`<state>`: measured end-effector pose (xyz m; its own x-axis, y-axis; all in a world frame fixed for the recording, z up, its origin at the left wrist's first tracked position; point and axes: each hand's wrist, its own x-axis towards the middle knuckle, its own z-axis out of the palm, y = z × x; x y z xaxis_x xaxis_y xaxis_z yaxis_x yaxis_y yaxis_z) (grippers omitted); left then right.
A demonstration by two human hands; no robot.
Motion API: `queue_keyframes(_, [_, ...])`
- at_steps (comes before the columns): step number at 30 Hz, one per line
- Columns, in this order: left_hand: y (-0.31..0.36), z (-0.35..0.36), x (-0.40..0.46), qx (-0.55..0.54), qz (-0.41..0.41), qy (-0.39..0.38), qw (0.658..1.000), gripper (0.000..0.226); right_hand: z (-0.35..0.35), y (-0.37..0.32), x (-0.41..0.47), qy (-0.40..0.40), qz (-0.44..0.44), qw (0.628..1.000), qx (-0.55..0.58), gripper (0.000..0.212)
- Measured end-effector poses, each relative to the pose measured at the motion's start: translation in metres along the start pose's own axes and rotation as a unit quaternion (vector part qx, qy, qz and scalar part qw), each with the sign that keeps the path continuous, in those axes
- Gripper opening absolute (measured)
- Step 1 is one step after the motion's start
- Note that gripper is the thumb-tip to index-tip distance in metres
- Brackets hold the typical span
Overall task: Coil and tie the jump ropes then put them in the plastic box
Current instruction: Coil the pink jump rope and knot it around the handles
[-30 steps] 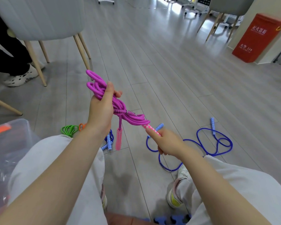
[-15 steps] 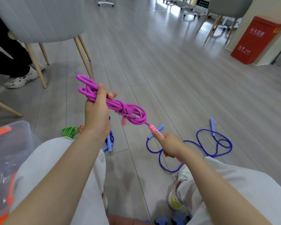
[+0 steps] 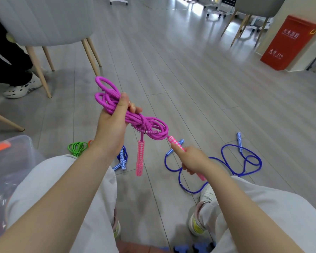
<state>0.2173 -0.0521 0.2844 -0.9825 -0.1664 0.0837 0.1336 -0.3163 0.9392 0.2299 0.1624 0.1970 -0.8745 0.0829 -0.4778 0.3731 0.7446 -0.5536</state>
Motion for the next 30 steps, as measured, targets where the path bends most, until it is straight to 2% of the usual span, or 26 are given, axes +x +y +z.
queue_keyframes(2, [-0.003,0.004,-0.001,0.004,-0.012,-0.016,1.0,0.029,-0.002,-0.004,0.001,0.006,-0.021,0.999,-0.04,0.049])
queue_keyframes(6, [-0.009,0.012,0.0,-0.037,-0.054,-0.002,0.998,0.032,-0.003,-0.01,-0.001,0.03,-0.056,0.996,-0.07,0.034])
queue_keyframes(8, [-0.015,0.014,0.002,-0.062,-0.077,0.006,0.995,0.032,-0.004,-0.013,-0.004,0.055,-0.092,0.992,-0.064,0.039])
queue_keyframes(11, [-0.025,0.017,0.002,-0.055,-0.098,0.011,0.994,0.031,-0.005,-0.025,-0.015,0.101,-0.184,0.977,0.031,0.048])
queue_keyframes(13, [-0.029,0.019,0.001,-0.052,-0.108,0.014,0.993,0.029,-0.003,-0.035,-0.024,0.106,-0.248,0.96,0.072,0.047])
queue_keyframes(15, [-0.03,0.019,0.001,-0.068,-0.122,0.014,0.99,0.028,0.002,-0.042,-0.03,0.103,-0.293,0.949,0.058,0.041])
queue_keyframes(17, [-0.03,0.018,0.002,-0.066,-0.128,0.009,0.989,0.027,0.008,-0.044,-0.032,0.118,-0.317,0.941,-0.003,0.036])
queue_keyframes(19, [-0.031,0.018,0.002,-0.031,-0.117,-0.016,0.993,0.024,0.011,-0.044,-0.033,0.136,-0.326,0.935,-0.024,0.031])
queue_keyframes(22, [-0.029,0.018,0.002,-0.012,-0.1,-0.088,0.991,0.017,0.011,-0.044,-0.031,0.125,-0.314,0.94,0.053,0.023])
queue_keyframes(24, [-0.031,0.018,0.0,0.037,-0.116,-0.137,0.983,0.027,0.01,-0.045,-0.03,0.118,-0.299,0.939,0.121,0.016])
queue_keyframes(27, [-0.044,0.018,-0.007,0.192,-0.168,-0.155,0.955,0.034,0.006,-0.048,-0.03,0.096,-0.248,0.926,0.269,0.011])
queue_keyframes(30, [-0.052,0.013,-0.013,0.376,-0.091,-0.204,0.899,0.029,-0.001,-0.05,-0.031,0.063,-0.203,0.883,0.42,0.021])
